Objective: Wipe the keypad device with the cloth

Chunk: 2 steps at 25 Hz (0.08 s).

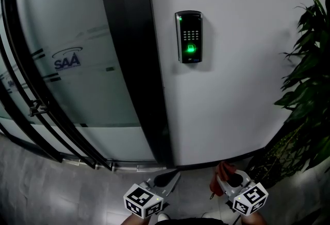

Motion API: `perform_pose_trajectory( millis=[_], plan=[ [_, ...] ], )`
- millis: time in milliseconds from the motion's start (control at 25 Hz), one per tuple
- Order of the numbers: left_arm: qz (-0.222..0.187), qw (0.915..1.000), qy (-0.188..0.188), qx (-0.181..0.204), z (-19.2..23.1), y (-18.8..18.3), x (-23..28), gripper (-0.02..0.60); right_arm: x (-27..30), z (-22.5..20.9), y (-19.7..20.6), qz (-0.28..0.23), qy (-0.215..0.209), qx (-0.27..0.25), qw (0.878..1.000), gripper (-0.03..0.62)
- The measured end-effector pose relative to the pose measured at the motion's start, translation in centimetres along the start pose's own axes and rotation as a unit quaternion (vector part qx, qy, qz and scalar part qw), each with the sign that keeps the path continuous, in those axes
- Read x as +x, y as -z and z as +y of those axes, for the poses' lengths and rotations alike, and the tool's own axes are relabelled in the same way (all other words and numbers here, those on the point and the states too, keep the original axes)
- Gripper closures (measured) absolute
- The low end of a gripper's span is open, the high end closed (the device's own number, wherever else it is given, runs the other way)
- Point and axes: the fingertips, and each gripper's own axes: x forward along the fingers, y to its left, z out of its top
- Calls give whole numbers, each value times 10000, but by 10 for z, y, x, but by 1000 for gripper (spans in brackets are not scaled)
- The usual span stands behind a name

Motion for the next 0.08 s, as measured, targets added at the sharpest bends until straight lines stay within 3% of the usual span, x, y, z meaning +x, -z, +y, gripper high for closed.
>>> perform_pose_trajectory(
  millis=[80],
  plan=[
    [-14,10000,-12,-1,-1,0,0,565,-1,0,0,4,-6,-13,10000,541]
  ],
)
